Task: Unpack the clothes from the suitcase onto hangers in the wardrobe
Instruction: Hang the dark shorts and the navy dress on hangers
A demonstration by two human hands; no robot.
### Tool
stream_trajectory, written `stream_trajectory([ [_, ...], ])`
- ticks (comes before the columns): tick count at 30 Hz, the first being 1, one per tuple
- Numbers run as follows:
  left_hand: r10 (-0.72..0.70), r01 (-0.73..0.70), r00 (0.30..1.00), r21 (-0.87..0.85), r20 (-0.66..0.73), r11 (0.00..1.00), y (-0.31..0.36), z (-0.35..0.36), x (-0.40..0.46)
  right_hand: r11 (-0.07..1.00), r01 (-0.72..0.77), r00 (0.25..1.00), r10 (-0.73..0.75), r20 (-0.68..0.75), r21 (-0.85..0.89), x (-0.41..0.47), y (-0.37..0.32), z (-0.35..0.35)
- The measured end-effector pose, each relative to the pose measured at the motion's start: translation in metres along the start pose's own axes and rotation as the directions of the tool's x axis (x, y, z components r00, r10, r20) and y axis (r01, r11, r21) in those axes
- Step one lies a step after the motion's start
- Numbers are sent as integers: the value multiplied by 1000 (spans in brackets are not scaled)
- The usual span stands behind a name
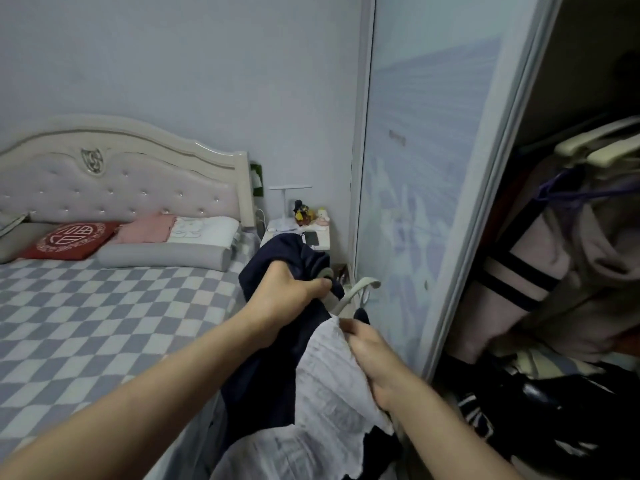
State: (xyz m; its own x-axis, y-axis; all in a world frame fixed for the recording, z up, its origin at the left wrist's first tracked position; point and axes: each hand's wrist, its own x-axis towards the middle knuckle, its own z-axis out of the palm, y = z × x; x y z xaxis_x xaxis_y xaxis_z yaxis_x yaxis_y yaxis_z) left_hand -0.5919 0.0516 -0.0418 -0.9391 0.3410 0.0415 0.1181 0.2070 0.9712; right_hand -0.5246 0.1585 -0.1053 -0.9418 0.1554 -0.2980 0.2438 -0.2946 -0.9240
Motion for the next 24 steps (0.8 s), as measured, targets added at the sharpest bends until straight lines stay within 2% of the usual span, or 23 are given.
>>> stream_trajectory([
  [4, -19, 12, 980, 35, 200, 999, 7, -33, -2, 938, -83, 995, 60, 78, 337, 12, -1, -14],
  [7, -44, -17, 970, 244, 240, 970, 6, -73, 6, 887, -140, 990, 116, 81, 439, 20, -4, -31],
  [9, -92, -27, 954, 385, 287, 922, 6, -93, 8, 879, -131, 989, 82, 125, 458, 20, -9, -34],
  [11, -101, -44, 948, 437, 303, 898, 6, -106, 10, 878, -135, 977, 39, 211, 460, 25, -12, -36],
  [13, -84, -82, 953, 517, 290, 852, 5, -111, 15, 905, -80, 979, -7, 203, 419, 26, -17, -34],
  [14, -84, -121, 949, 597, 303, 793, 4, -114, 18, 927, -47, 984, -21, 176, 373, 29, -19, -31],
  [16, -143, -148, 929, 693, 343, 705, -1, -120, 23, 981, 10, 998, -21, 51, 192, 34, -23, -26],
  [17, -191, -103, 920, 679, 343, 727, -5, -124, 24, 997, 13, 1000, -12, -14, 78, 35, -24, -26],
  [18, -230, -19, 913, 599, 336, 801, -11, -129, 24, 1000, 4, 997, -6, -73, -26, 35, -25, -26],
  [20, -256, 165, 925, 313, 279, 935, -19, -135, 23, 989, -3, 985, -22, -171, -147, 33, -28, -32],
  [22, -266, 265, 938, 35, 223, 964, -26, -142, 23, 989, 8, 965, -46, -257, -145, 30, -30, -46],
  [24, -311, 329, 939, -120, 145, 937, -31, -151, 28, 985, 23, 937, -81, -339, -172, 26, -32, -64],
])
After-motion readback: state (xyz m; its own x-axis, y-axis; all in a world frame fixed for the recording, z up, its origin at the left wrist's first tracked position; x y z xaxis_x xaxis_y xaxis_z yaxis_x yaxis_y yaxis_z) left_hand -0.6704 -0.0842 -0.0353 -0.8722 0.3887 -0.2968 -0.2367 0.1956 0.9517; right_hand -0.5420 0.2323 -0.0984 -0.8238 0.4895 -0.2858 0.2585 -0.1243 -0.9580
